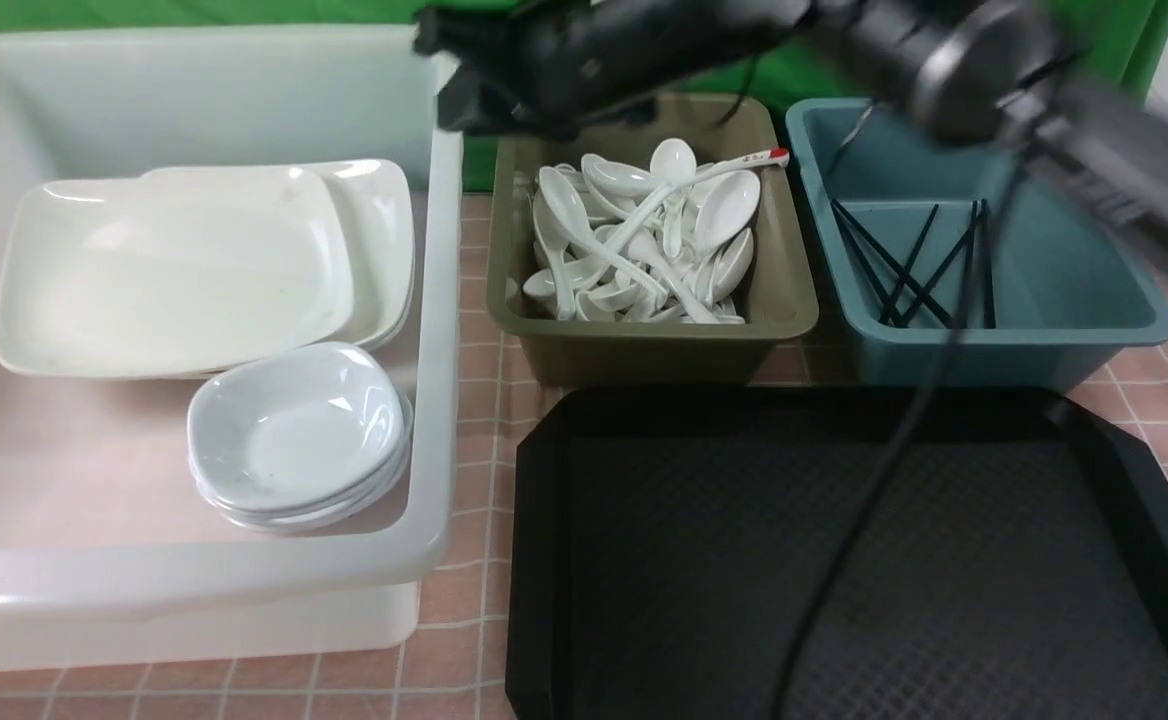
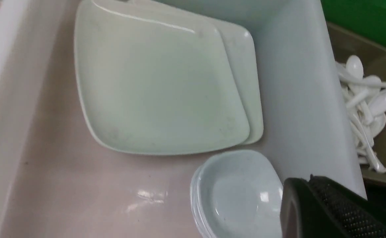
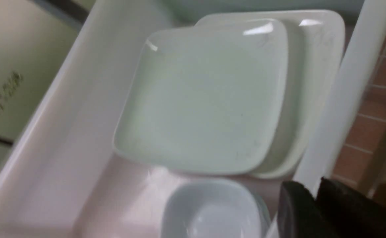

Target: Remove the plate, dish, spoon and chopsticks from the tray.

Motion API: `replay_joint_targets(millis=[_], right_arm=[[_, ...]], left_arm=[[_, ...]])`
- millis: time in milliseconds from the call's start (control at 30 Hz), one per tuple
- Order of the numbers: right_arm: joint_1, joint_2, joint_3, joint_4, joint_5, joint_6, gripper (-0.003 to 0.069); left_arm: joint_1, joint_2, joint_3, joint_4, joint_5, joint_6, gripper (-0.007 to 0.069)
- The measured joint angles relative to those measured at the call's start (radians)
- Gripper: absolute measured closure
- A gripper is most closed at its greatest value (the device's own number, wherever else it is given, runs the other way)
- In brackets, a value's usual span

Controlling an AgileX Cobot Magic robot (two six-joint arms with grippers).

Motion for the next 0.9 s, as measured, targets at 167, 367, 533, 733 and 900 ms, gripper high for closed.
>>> replay_joint_targets(millis=[167, 367, 533, 733, 900], right_arm=[[-0.047, -0.225, 0.001, -0.033, 0.357, -0.179, 0.0629], [-0.062, -0.457, 0.109, -0.255, 0.358, -0.181, 0.0629], [-0.063, -0.745, 0.366, -0.367, 0.358, -0.141, 0.0629], [-0.063, -1.113, 0.719, -0.374, 0.357, -0.097, 0.0629], [-0.063, -1.343, 1.005, -0.377, 0.289, -0.072, 0.0629]], left_arm=[[-0.091, 0.048, -0.007, 0.116, 0.087, -0.090, 0.0624], [-0.099, 0.077, -0.092, 0.224, 0.140, -0.187, 0.0624], [-0.103, 0.116, -0.188, 0.281, 0.148, -0.275, 0.0620], [-0.150, 0.241, -0.194, 0.334, 0.155, -0.337, 0.0575], [-0.192, 0.414, -0.261, 0.497, 0.159, -0.475, 0.0488]])
